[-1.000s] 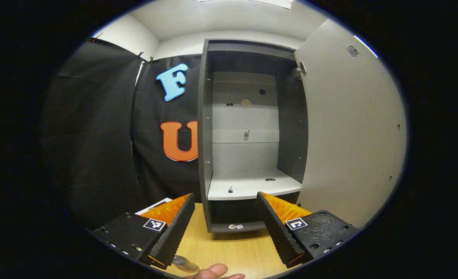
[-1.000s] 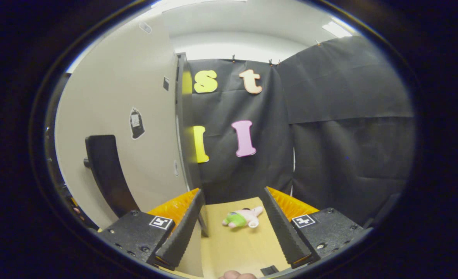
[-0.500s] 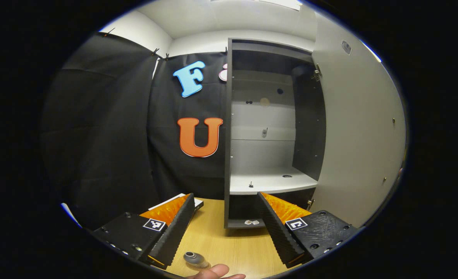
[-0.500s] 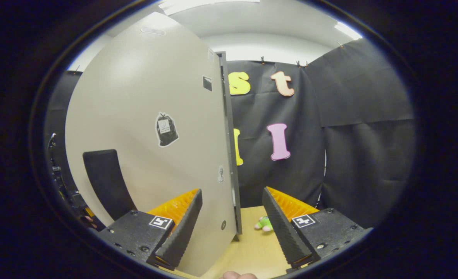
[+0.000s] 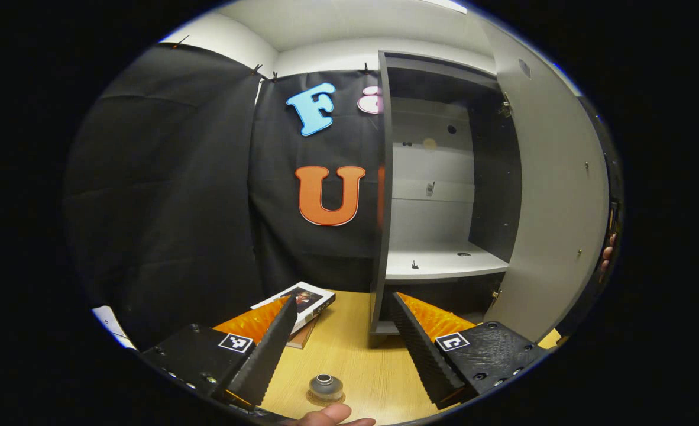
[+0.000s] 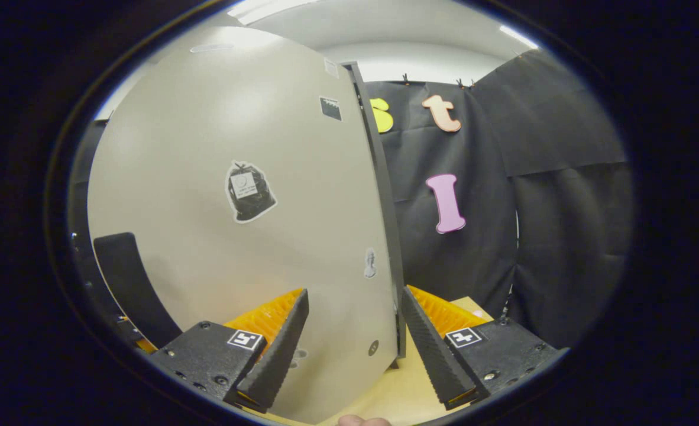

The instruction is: Open the cabinet door with the right hand, grasp the bottle in the cabinet with the left hand and place it on the coaster, then close the cabinet door with the right hand.

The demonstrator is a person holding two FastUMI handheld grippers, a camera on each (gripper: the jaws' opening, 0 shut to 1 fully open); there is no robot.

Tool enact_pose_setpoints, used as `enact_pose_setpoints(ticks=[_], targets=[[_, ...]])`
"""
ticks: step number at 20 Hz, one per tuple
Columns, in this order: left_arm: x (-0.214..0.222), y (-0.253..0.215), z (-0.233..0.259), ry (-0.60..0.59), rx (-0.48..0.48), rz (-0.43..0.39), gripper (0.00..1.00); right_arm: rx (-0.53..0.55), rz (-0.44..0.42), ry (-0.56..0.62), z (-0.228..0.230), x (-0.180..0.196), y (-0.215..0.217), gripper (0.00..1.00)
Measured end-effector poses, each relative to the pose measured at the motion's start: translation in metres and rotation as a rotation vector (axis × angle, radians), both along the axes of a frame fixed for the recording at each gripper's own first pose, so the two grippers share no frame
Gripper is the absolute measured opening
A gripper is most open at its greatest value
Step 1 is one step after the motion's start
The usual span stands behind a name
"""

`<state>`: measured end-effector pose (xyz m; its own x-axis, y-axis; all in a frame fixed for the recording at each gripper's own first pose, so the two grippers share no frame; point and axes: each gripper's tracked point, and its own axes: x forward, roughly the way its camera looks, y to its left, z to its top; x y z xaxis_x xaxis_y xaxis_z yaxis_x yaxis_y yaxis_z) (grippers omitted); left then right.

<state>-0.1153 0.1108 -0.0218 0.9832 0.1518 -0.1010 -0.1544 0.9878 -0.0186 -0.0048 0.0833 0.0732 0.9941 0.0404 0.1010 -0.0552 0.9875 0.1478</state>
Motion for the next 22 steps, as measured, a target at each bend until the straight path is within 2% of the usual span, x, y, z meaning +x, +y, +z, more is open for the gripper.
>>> enact_pose_setpoints(ticks=[1, 2, 3, 4, 5, 6, 7, 8, 9, 10, 11, 12, 14, 15, 16, 22], targets=[[0.000, 0.002, 0.000, 0.001, 0.000, 0.002, 0.96, -0.001, 0.009, 0.001, 0.000, 0.005, 0.007, 0.97], [-0.001, 0.002, -0.002, 0.007, 0.000, 0.001, 0.96, -0.007, 0.021, 0.010, -0.003, 0.010, 0.013, 0.92], [-0.002, 0.004, -0.004, 0.009, 0.001, 0.002, 0.96, -0.016, 0.014, 0.029, -0.008, 0.015, 0.017, 0.97], [-0.003, 0.004, -0.004, 0.009, 0.002, 0.001, 0.96, -0.020, 0.021, 0.030, -0.008, 0.021, 0.026, 0.92], [-0.003, 0.005, -0.005, 0.012, 0.001, 0.003, 0.96, -0.026, 0.044, 0.036, -0.010, 0.026, 0.030, 0.92], [-0.006, 0.007, -0.006, 0.013, 0.001, 0.007, 0.96, -0.037, 0.083, 0.057, -0.016, 0.027, 0.039, 0.97], [-0.006, 0.008, -0.006, 0.013, 0.001, 0.009, 0.96, -0.045, 0.128, 0.093, -0.024, 0.028, 0.049, 0.93], [-0.006, 0.007, -0.007, 0.013, -0.001, 0.008, 0.96, -0.047, 0.142, 0.106, -0.026, 0.026, 0.052, 0.98], [-0.006, 0.008, -0.007, 0.014, -0.003, 0.011, 0.96, -0.048, 0.136, 0.097, -0.025, 0.025, 0.051, 0.94], [-0.007, 0.009, -0.007, 0.012, -0.003, 0.014, 0.96, -0.051, 0.138, 0.086, -0.023, 0.022, 0.049, 0.98], [-0.007, 0.009, -0.007, 0.010, -0.006, 0.015, 0.96, -0.057, 0.141, 0.082, -0.022, 0.020, 0.049, 0.93], [-0.006, 0.010, -0.007, 0.010, -0.009, 0.017, 0.96, -0.063, 0.140, 0.082, -0.024, 0.019, 0.049, 0.98], [-0.005, 0.008, -0.008, 0.009, -0.012, 0.013, 0.96, -0.073, 0.130, 0.093, -0.027, 0.015, 0.042, 0.97], [-0.004, 0.006, -0.007, 0.008, -0.014, 0.011, 0.96, -0.074, 0.129, 0.104, -0.030, 0.015, 0.039, 0.93], [-0.003, 0.005, -0.007, 0.007, -0.014, 0.008, 0.96, -0.068, 0.129, 0.110, -0.033, 0.014, 0.037, 0.98], [-0.001, -0.015, 0.003, -0.021, -0.008, -0.034, 0.96, -0.055, 0.127, 0.107, -0.032, 0.002, 0.024, 0.97]])
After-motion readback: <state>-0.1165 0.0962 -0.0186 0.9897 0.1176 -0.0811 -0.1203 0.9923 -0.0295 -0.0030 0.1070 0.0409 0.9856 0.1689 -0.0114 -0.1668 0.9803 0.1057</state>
